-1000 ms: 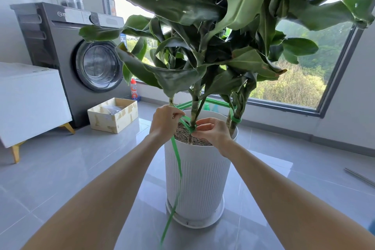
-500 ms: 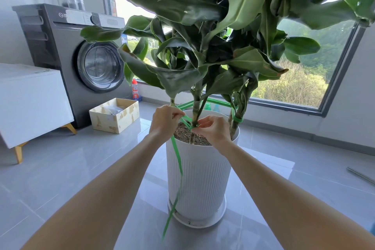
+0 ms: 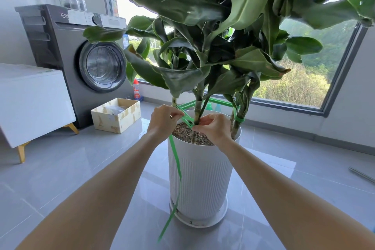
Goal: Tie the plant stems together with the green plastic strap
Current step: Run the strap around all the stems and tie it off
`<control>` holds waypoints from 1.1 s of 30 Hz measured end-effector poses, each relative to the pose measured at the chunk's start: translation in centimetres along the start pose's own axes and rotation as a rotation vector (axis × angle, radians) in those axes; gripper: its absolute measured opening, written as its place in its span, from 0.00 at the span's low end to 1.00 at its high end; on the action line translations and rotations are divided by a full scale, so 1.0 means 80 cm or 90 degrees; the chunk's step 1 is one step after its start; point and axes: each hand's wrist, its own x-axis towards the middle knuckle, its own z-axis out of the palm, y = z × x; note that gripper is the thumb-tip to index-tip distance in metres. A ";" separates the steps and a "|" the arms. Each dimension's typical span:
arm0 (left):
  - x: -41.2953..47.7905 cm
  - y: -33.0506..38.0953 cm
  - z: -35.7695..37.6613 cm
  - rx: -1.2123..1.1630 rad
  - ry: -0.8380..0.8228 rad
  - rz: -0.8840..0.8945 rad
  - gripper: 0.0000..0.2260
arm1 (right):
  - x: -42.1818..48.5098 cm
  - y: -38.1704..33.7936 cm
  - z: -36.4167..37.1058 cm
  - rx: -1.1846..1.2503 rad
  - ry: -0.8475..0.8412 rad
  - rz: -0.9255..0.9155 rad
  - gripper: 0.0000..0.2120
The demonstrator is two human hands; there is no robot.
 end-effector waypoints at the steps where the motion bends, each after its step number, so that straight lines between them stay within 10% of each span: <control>1: 0.000 0.000 -0.001 0.002 -0.003 0.003 0.07 | 0.000 0.000 0.000 0.003 -0.001 0.004 0.12; 23: 0.000 0.000 0.016 0.112 -0.229 -0.051 0.10 | -0.003 0.014 0.001 -0.001 -0.010 -0.081 0.10; 33: -0.005 0.009 0.013 0.131 -0.118 -0.020 0.09 | -0.005 0.016 0.001 0.019 0.000 -0.092 0.09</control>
